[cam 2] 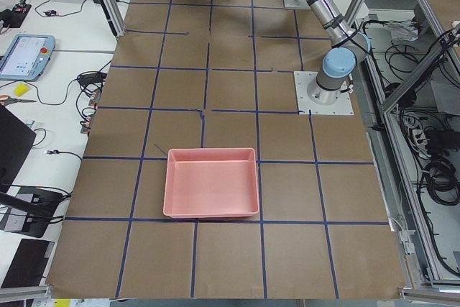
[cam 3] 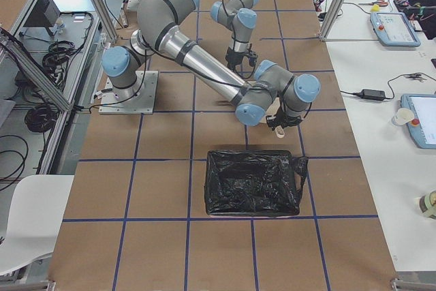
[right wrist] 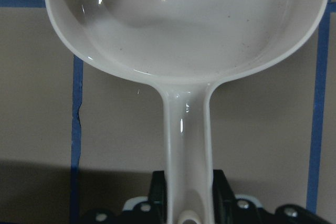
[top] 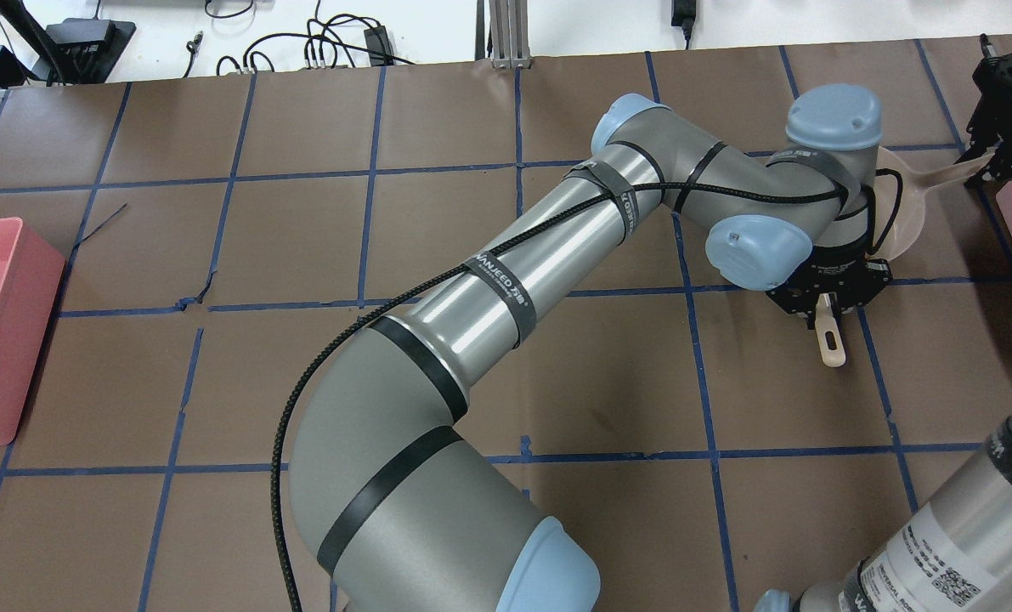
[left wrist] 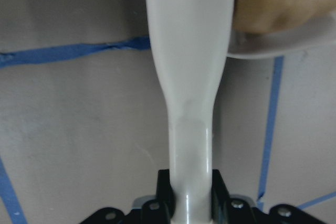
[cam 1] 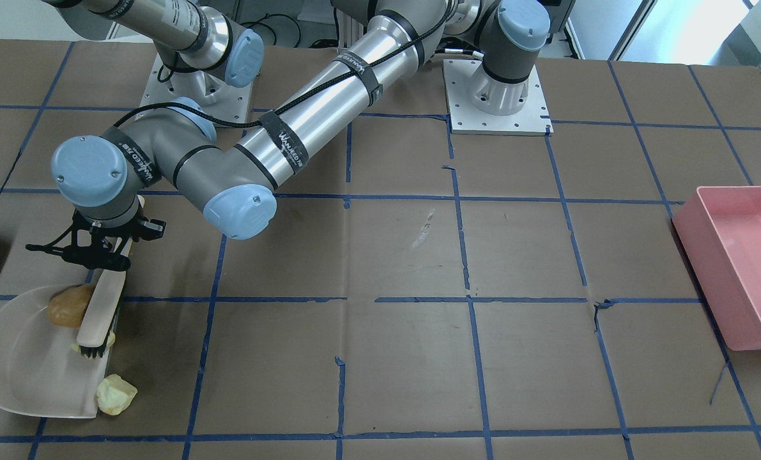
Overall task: Sweep and dump trash in nearest bin
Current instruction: 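Sweep the potato and cubes into the dustpan with the brush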
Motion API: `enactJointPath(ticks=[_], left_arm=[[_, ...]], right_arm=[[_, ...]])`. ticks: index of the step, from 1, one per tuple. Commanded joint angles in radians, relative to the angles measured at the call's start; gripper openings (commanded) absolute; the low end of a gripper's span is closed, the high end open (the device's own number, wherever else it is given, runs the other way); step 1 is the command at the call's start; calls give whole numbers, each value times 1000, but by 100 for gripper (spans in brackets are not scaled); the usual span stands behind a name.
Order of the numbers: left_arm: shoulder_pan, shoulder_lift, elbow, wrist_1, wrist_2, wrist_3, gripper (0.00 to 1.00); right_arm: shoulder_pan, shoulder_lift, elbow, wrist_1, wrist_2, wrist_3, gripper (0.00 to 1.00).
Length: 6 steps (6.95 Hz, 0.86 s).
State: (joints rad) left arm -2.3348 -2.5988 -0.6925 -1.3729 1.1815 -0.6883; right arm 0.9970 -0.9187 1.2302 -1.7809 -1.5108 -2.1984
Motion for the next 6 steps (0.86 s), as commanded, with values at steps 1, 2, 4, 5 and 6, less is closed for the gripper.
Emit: enactJointPath(ticks=[1, 2, 4, 5, 6], left_arm=[[-11, 9, 19, 1, 1, -57, 12], [-9, 20, 16, 1, 12, -57, 12], [26, 60, -12, -12, 73, 77, 12], [88, 54, -16, 0, 69, 101, 12], [125, 37, -31, 0, 67, 151, 12]], right_arm=[[0, 1, 0, 0, 0, 0, 0], [0, 1, 0, 0, 0, 0, 1], [2, 1, 0, 6, 1, 0, 1], [2, 1, 0, 9, 1, 0, 1], [2, 1, 0, 9, 1, 0, 1]])
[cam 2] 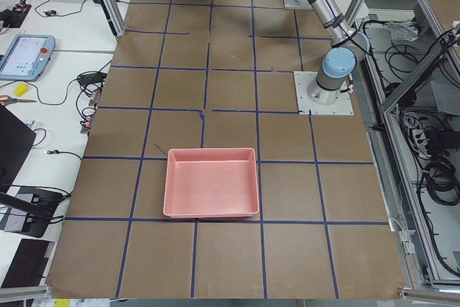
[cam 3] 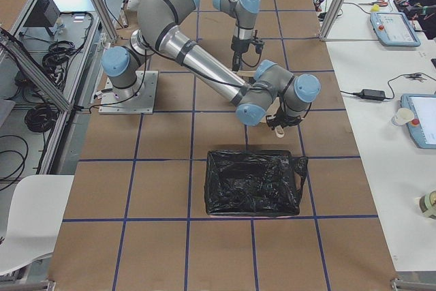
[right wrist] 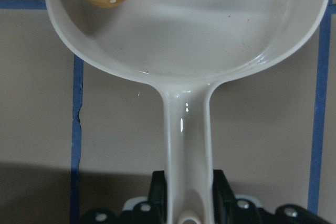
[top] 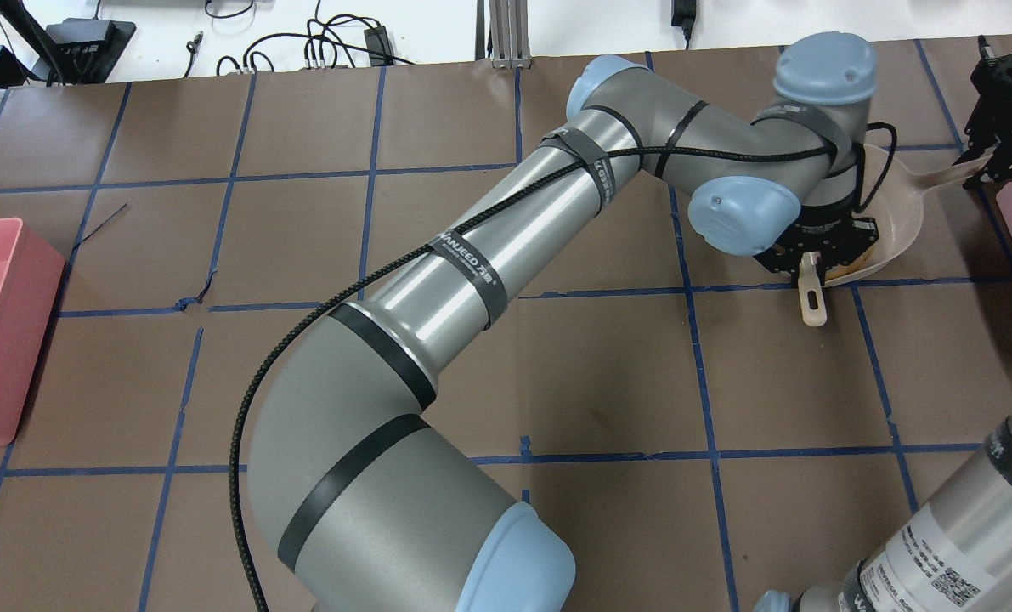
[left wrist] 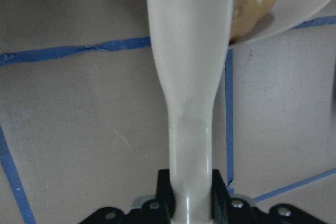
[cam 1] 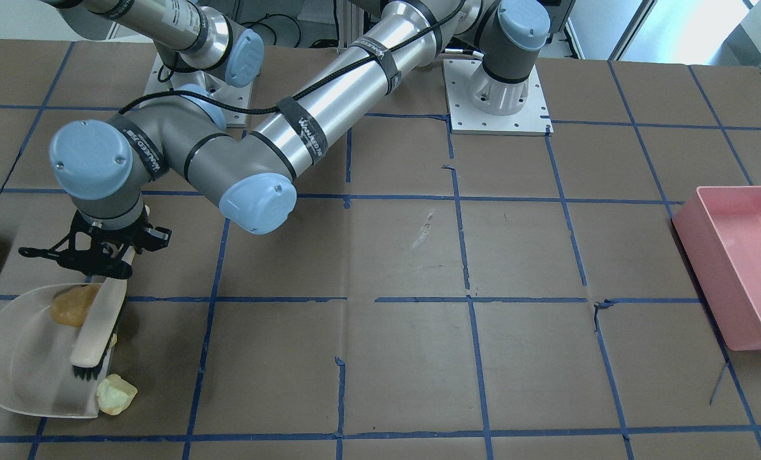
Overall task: Sweep and dump trash in nearest bin
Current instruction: 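Sweep the potato and cubes into the dustpan with the brush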
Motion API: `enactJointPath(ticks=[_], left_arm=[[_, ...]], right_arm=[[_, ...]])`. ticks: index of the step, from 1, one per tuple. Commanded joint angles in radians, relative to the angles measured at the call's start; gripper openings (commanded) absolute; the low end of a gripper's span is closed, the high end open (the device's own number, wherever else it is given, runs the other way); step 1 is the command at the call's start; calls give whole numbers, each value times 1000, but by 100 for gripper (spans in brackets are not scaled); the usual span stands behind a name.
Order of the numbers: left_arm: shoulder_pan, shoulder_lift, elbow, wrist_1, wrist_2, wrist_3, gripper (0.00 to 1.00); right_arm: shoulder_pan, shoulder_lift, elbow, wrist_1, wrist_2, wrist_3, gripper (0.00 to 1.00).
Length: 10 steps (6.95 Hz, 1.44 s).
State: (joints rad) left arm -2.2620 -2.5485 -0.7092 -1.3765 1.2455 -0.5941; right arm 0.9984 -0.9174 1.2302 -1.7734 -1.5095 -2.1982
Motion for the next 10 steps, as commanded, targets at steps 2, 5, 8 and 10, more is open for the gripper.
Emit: enactJointPath(ticks=[2, 5, 8, 10], left_arm=[[87, -48, -18, -9, -3, 45, 13], [85, -78, -16, -76, -6, -15, 14], [36, -65, -7, -115, -6, -32, 15], [30, -64, 25, -112, -33, -36, 15]], right_arm=[[0, 0, 2, 3, 2, -2, 1], [12, 2, 2, 3, 3, -2, 1], [22, 2, 2, 3, 3, -2, 1], [22, 2, 2, 2, 3, 0, 1]])
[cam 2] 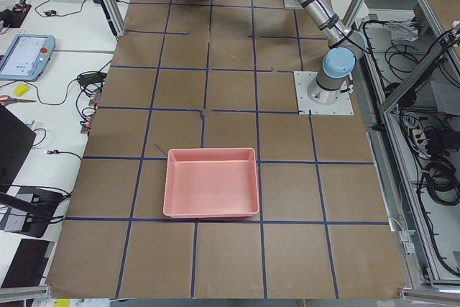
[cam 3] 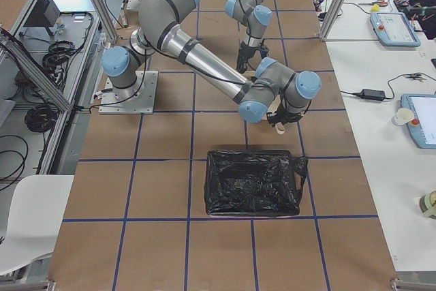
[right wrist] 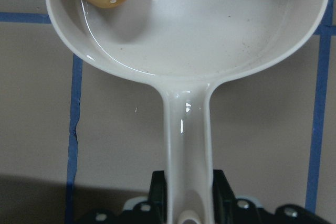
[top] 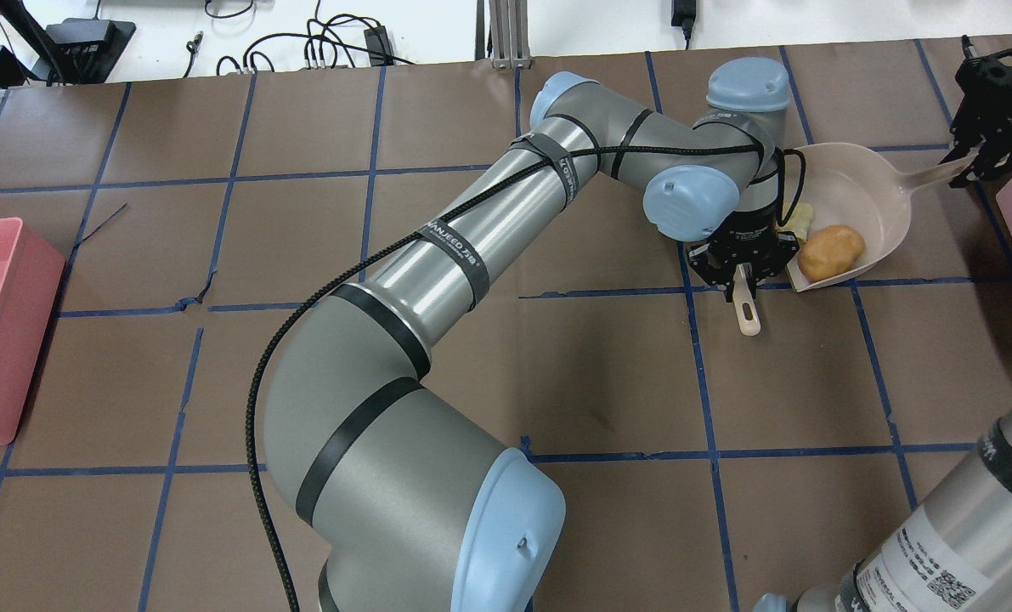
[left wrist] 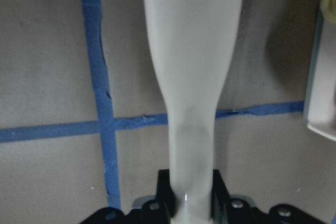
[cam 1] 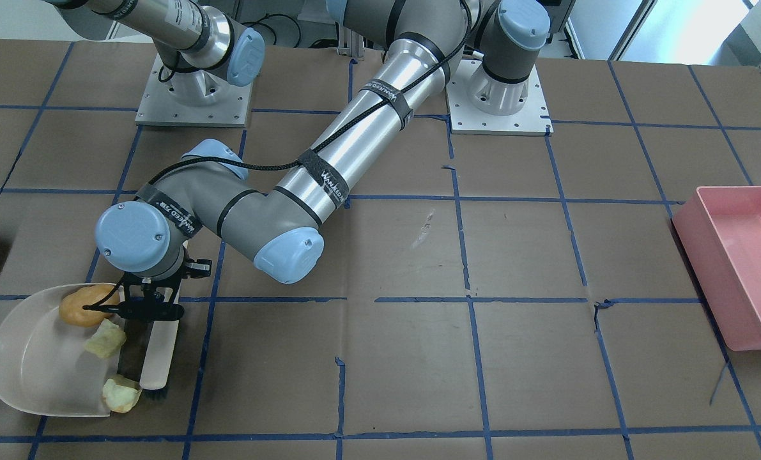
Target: Sweep and dump trash in nearest bin
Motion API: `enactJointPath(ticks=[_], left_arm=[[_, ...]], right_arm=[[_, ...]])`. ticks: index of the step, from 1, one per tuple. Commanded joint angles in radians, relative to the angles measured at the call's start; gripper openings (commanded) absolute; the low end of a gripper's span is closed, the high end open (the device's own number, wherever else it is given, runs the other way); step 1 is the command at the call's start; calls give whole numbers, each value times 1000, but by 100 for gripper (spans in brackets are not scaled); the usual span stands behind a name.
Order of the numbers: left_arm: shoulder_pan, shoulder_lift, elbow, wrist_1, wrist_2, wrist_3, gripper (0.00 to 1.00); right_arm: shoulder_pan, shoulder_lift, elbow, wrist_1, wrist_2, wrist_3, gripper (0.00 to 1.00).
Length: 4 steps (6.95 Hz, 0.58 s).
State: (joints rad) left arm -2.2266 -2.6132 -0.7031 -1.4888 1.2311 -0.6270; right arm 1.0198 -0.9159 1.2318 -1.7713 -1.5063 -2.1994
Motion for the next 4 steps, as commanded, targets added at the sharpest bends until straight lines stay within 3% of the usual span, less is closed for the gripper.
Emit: enactJointPath(ticks=[1, 4], left_arm=[[-8, -2, 25, 2, -19, -3, 15], [-5, -19, 31, 56, -19, 15, 15]], right_arm=[[0, 0, 0, 1, 0, 1, 1], [0, 0, 0, 1, 0, 1, 1]])
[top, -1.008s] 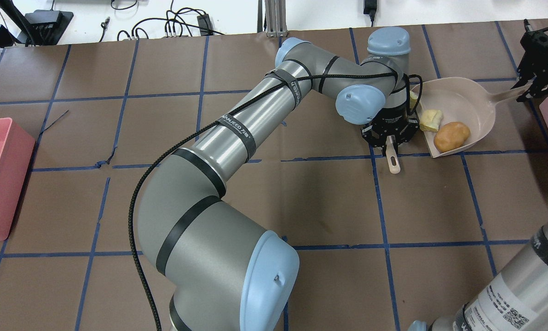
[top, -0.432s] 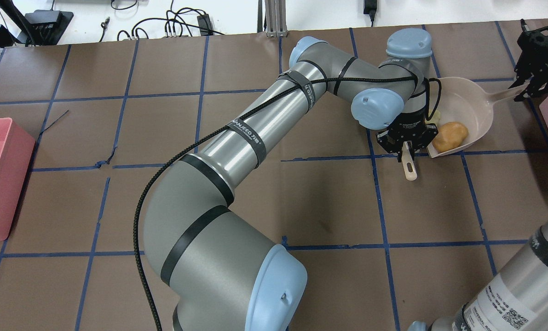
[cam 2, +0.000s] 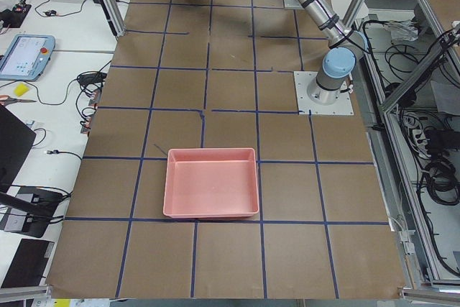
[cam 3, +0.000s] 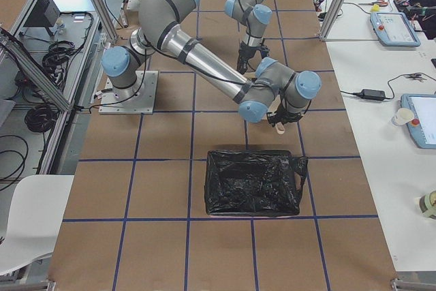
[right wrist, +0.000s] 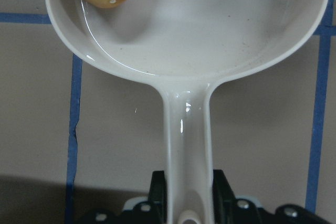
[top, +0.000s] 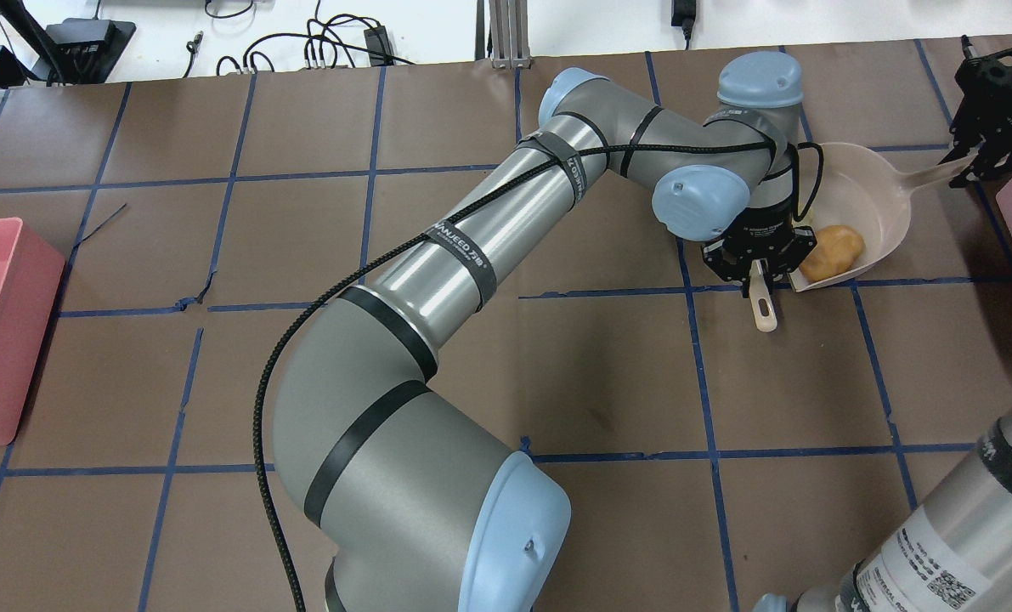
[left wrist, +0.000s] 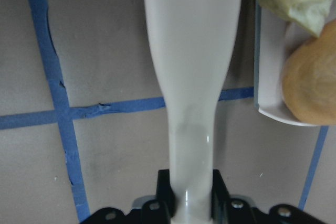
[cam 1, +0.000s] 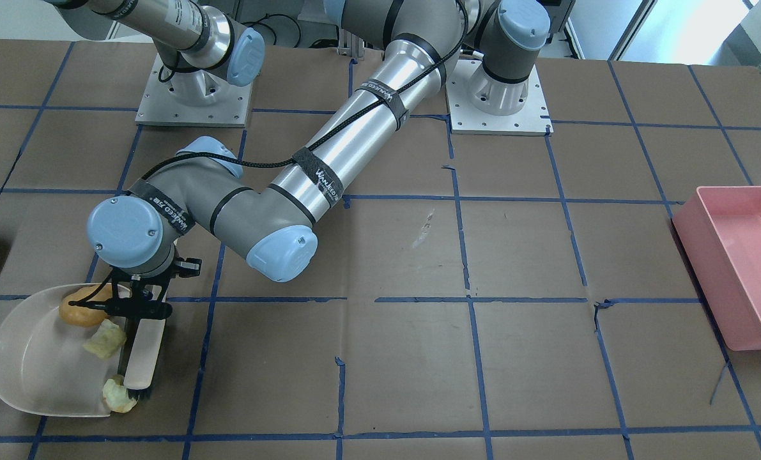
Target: Sweep and dump trash in nearest bin
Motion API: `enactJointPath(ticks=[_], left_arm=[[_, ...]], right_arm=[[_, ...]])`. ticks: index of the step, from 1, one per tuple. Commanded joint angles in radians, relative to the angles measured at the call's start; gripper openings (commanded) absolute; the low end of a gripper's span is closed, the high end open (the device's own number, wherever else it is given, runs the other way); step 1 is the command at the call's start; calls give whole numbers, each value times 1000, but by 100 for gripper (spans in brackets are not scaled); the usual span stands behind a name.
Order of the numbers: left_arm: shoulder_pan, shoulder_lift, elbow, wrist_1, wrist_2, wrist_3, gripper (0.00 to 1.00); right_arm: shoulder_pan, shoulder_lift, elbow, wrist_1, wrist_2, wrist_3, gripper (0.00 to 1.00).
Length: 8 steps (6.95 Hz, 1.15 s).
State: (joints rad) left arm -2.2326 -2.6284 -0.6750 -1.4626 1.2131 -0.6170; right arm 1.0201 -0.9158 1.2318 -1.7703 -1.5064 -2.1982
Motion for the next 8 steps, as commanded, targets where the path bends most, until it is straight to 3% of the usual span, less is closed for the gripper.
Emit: enactJointPath(ticks=[1, 8], left_arm=[[2, -12, 3, 37, -1, 8, 15], [10, -24, 0, 47, -1, -7, 16]], right_arm=[[0, 0, 0, 0, 2, -2, 1], [2, -2, 0, 3, 2, 0, 1]])
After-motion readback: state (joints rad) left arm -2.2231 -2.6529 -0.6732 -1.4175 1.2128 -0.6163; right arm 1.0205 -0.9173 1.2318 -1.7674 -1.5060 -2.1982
